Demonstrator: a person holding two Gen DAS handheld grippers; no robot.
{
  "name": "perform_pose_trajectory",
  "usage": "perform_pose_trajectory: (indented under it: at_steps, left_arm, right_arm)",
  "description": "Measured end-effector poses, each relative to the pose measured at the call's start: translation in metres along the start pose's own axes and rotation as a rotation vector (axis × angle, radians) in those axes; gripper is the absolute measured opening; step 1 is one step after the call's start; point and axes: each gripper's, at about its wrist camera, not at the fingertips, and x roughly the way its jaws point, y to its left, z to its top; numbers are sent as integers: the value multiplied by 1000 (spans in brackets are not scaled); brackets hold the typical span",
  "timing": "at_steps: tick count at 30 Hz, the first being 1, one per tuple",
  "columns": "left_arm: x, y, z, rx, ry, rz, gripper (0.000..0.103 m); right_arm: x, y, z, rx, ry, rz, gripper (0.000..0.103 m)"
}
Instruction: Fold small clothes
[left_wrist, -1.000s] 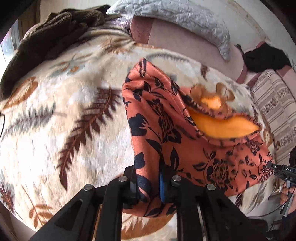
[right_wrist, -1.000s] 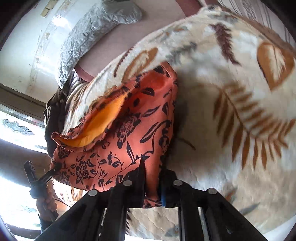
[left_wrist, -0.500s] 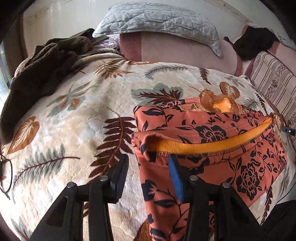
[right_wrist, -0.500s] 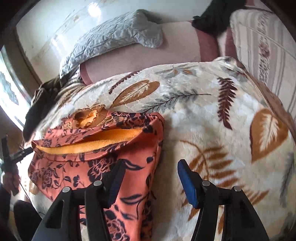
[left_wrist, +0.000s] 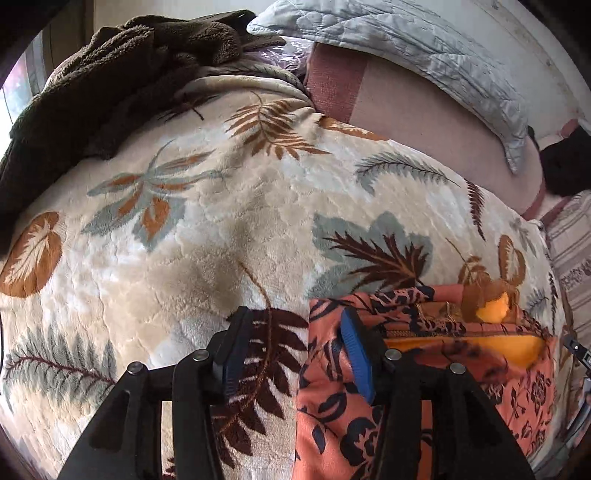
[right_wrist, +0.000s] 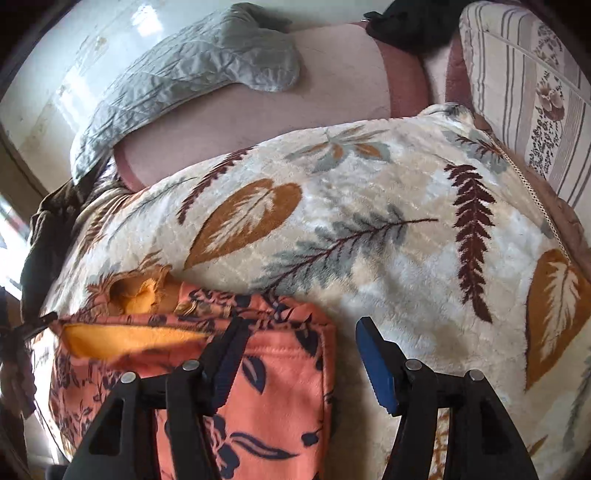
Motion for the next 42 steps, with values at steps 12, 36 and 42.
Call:
perform_pose_trajectory:
  at_steps: [12, 36, 42]
  left_arm:
    - [-11, 0, -31, 136, -46, 10, 61]
    - [15, -30, -17, 213, -52, -3, 7]
    - [-4, -29, -6, 197, -152, -13, 7]
  right_arm:
    - [-8, -12, -45, 18, 14, 19, 68]
    - [3, 10, -11, -68, -22, -49, 7]
    - [-18, 22, 5, -90, -130, -94, 7]
